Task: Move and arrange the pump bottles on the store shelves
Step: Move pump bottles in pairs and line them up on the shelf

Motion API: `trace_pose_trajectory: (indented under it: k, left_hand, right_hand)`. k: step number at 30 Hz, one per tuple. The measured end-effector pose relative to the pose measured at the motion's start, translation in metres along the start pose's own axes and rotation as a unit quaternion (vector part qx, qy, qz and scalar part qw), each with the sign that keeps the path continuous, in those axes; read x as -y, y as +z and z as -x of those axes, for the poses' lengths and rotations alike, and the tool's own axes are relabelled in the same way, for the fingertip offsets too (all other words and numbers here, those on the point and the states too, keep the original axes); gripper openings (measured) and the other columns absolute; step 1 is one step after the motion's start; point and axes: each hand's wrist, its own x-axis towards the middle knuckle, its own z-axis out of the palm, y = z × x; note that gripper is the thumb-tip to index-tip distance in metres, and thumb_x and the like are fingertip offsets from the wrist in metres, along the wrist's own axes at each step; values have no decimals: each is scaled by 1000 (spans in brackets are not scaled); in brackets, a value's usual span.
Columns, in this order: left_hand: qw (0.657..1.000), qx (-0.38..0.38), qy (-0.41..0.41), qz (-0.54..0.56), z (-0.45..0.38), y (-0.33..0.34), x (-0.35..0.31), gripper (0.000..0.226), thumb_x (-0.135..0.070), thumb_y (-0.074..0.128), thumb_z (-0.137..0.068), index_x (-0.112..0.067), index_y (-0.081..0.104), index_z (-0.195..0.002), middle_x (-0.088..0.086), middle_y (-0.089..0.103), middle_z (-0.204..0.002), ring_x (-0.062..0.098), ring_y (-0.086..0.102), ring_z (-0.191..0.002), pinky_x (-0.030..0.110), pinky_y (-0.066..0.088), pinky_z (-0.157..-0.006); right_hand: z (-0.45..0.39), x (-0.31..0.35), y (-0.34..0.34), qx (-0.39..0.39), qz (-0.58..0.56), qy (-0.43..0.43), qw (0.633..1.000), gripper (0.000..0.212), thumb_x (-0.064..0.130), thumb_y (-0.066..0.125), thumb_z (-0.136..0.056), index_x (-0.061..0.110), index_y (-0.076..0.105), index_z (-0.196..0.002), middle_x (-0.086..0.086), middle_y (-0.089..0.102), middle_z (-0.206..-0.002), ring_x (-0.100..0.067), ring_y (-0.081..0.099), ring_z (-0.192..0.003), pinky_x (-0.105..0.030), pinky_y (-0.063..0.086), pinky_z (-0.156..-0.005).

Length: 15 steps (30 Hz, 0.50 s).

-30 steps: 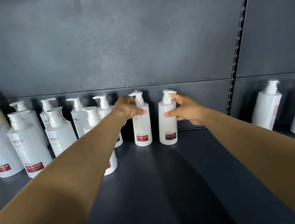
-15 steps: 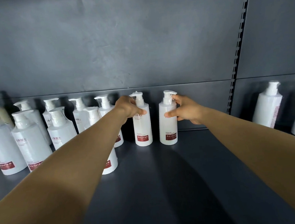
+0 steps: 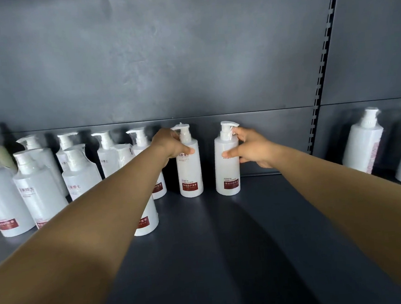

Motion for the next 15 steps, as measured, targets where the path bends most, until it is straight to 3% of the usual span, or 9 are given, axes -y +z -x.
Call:
trace_pose_trajectory:
  k: [5, 9, 12, 15]
  left_hand:
    - [1000, -1, -1, 2, 4, 0, -3, 47, -5, 78, -73, -2, 62, -117, 11, 64, -120, 15, 55, -92, 19, 37, -78]
    - [999, 2, 8, -34, 6, -2, -3, 54, -10, 78, -74, -3, 58, -123, 9, 62, -124, 21, 58, -113, 21, 38, -82]
    - [991, 29, 20, -126, 9, -4, -3, 61, -17, 81, -71, -6, 57, -126, 8, 60, -128, 23, 57, -117, 25, 42, -96]
    - [976, 40, 12, -213, 19, -6, -8, 69, -25, 82, -69, -5, 54, -128, 9, 58, -130, 26, 55, -119, 32, 42, -103]
  right_hand:
    - [3, 2, 1, -4, 19, -8, 1000, 64, 3, 71, -80, 19, 45, -136, -4, 57, -127, -21, 56, -115, -35, 50, -88]
    - [10, 6, -2, 10, 64, -15, 998, 64, 8, 69, -84, 19, 39, -139, 2, 55, -124, -15, 53, -105, -27, 43, -82]
    - [15, 7, -7, 15, 114, -23, 993, 61, 11, 68, -85, 18, 40, -139, -1, 56, -124, -13, 51, -99, -21, 41, -74]
    - [21, 9, -16, 19, 175, -19, 984, 62, 15, 71, -84, 17, 42, -138, -5, 56, -125, -15, 52, -102, -25, 41, -84]
